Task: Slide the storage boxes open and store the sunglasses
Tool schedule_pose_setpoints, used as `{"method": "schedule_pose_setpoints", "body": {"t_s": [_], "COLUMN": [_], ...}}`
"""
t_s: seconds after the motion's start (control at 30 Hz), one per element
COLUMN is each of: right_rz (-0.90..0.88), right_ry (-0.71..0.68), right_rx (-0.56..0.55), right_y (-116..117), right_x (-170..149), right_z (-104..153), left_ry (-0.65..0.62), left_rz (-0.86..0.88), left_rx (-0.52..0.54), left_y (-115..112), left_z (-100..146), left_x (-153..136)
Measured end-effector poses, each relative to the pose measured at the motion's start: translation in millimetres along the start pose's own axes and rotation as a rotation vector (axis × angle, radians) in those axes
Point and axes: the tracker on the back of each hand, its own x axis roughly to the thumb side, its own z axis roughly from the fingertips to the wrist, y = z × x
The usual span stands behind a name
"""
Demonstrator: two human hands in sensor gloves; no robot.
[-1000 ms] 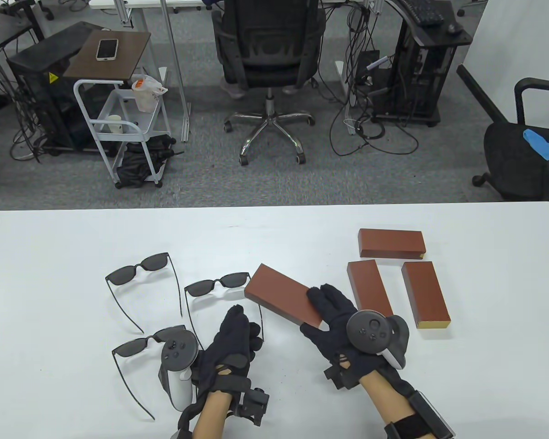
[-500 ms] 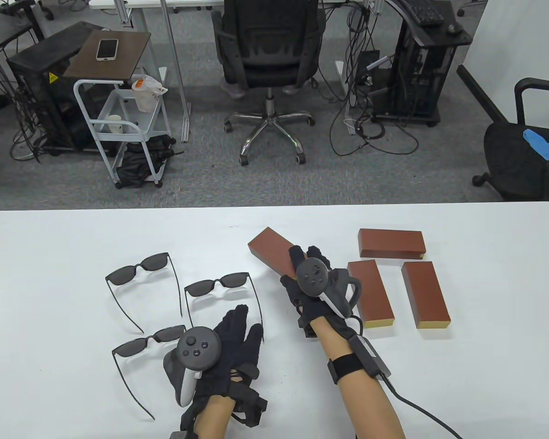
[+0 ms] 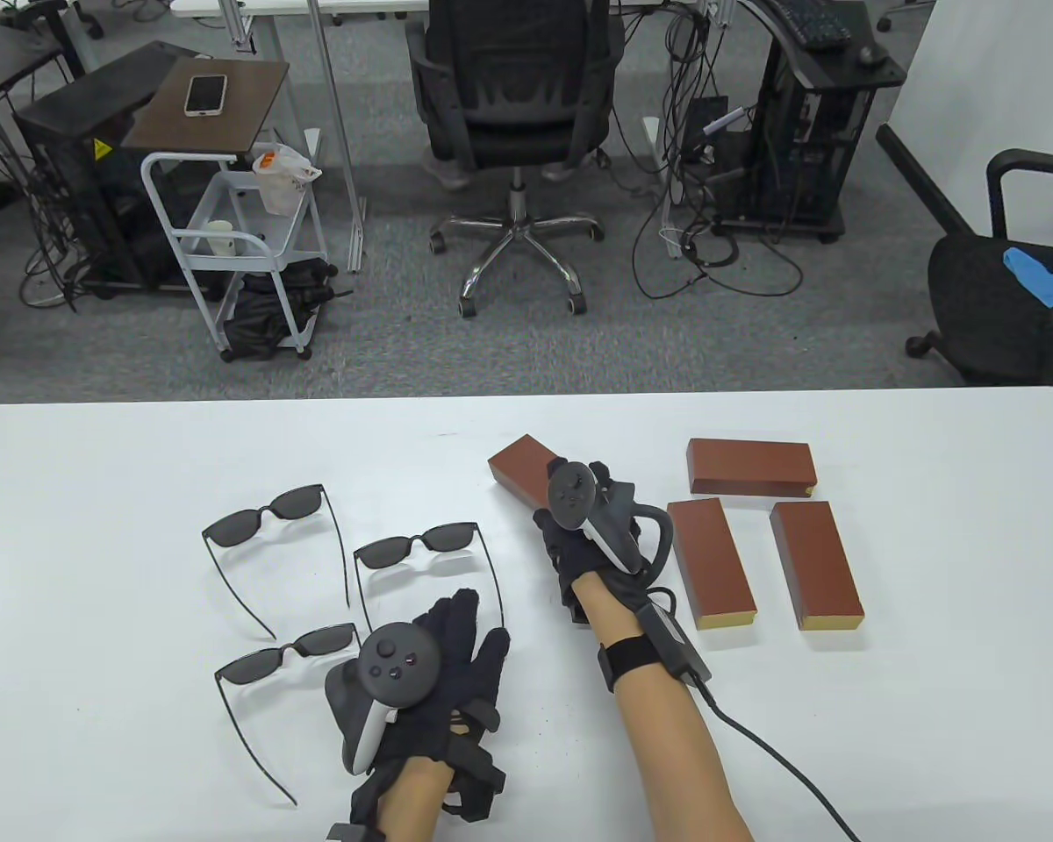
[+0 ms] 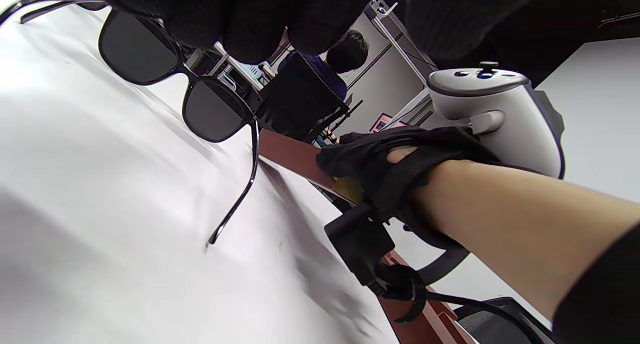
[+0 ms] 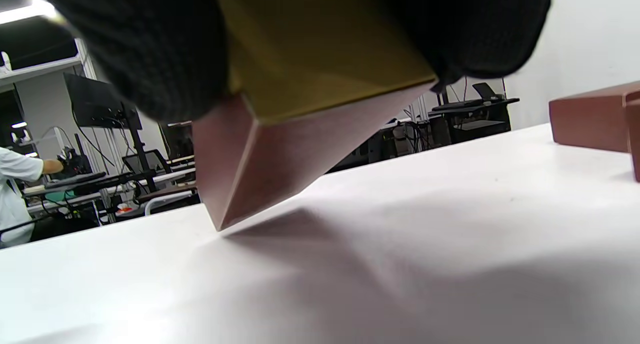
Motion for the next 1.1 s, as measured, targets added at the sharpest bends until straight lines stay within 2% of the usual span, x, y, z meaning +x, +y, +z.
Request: {"method": "schedule_pose_setpoints", "body": {"t_s": [0.17,0.33,0.43,0.67,0.93,1.1], "right_rz": [0.004,0.154,0.17,0.166,0.221,0.166], "right_ry": [0.035,0.027,0.023,0.008,-0.138,-0.218], "right_rx": [0.078,0.163,0.173,0.225,0.102,0.048], "right_y": [12,25,31,28,5,-13], "right_x": [-1,1,-1,-6,-14,-21], "right_z": [-4,-5,-4,2,38,70], "left_ry": [0.008,0.013,0.016,-0.003,-0.042,-0.062], "left_rz": [-0.004,-0.009,-0.009,-0.02,-0.053,-0.07], "left_rx": [0.005,0.003,0.0,0.006,0.009,0.039], "left_y": [1,1,1,0,-2,0], "left_z": [0,-1,-1,-2,0,2], "left_x": [-1,0,0,4,12,16]}}
